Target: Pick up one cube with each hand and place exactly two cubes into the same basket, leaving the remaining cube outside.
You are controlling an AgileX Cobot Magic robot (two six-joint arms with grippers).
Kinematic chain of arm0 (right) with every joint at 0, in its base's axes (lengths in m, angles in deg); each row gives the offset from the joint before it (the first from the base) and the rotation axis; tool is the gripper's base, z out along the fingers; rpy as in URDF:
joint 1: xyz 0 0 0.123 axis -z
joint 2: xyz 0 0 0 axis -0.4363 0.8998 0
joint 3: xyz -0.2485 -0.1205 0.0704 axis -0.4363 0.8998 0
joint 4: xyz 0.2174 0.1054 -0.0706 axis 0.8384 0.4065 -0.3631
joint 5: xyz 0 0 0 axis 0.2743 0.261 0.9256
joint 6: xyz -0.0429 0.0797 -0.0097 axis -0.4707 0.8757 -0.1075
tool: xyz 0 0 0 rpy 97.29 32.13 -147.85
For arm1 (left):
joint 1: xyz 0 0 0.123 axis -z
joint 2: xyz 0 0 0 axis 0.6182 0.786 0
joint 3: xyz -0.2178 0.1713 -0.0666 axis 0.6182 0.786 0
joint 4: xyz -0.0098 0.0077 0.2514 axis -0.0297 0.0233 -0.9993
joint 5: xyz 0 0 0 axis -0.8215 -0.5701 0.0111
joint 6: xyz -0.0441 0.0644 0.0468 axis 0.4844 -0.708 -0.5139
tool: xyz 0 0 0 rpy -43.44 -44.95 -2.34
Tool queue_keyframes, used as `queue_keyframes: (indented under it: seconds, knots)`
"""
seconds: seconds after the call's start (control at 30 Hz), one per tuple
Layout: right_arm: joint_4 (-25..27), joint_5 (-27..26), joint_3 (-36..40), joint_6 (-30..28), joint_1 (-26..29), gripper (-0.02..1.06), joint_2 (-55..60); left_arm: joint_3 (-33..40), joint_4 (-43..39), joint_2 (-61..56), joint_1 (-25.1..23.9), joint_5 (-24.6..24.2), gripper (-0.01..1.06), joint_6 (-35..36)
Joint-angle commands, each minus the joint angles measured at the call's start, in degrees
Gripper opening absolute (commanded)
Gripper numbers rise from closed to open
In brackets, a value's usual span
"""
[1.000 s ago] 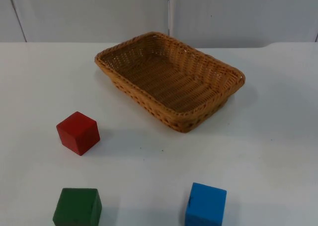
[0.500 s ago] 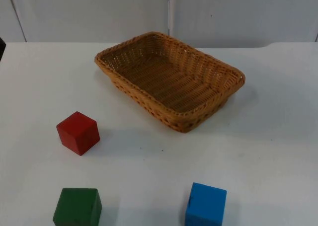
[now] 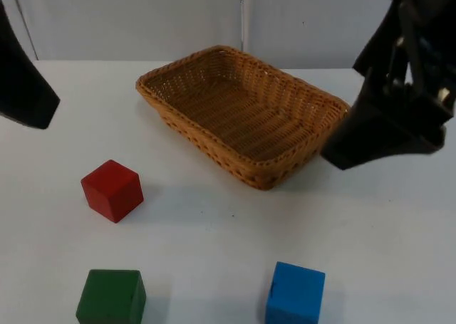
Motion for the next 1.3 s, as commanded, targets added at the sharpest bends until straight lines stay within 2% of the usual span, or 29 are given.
queue_keyframes:
  seconds: [0.0,0.17,0.4,0.5,0.6,0.77,0.97,1.27]
  knots:
    - [-0.3,0.0,-0.4,0.3,-0.9,1.05,0.8,-0.3,-2.4,1.4,2.6,0.8,1.05,2.5]
    - [-0.9,-0.2,-0.4,-0.1,-1.3,1.05,2.2,-0.3,-6.5,5.0,6.9,2.1,1.05,7.3]
    - [-2.9,-0.7,-0.4,-0.1,-1.3,1.05,2.5,2.1,-9.4,9.5,11.4,6.7,1.05,11.7]
    - [-2.9,-0.7,-0.4,-0.1,-1.3,1.05,2.5,3.4,-10.4,10.5,11.6,8.2,1.05,12.7]
    - [-2.9,-0.5,-0.4,-1.3,-1.3,1.05,2.5,6.5,-10.3,10.9,11.6,13.2,1.05,14.1]
    - [-2.9,-0.5,-0.4,-1.3,-1.3,1.05,2.8,8.4,-10.2,11.0,11.6,15.5,1.05,15.6]
    - [-3.1,2.2,-0.4,-1.3,-1.9,1.05,6.7,8.5,-9.3,11.9,11.6,15.6,1.05,15.7]
    - [-4.4,0.9,-0.4,-1.2,-6.1,1.05,12.4,8.5,-8.5,14.3,11.6,15.8,1.05,15.7]
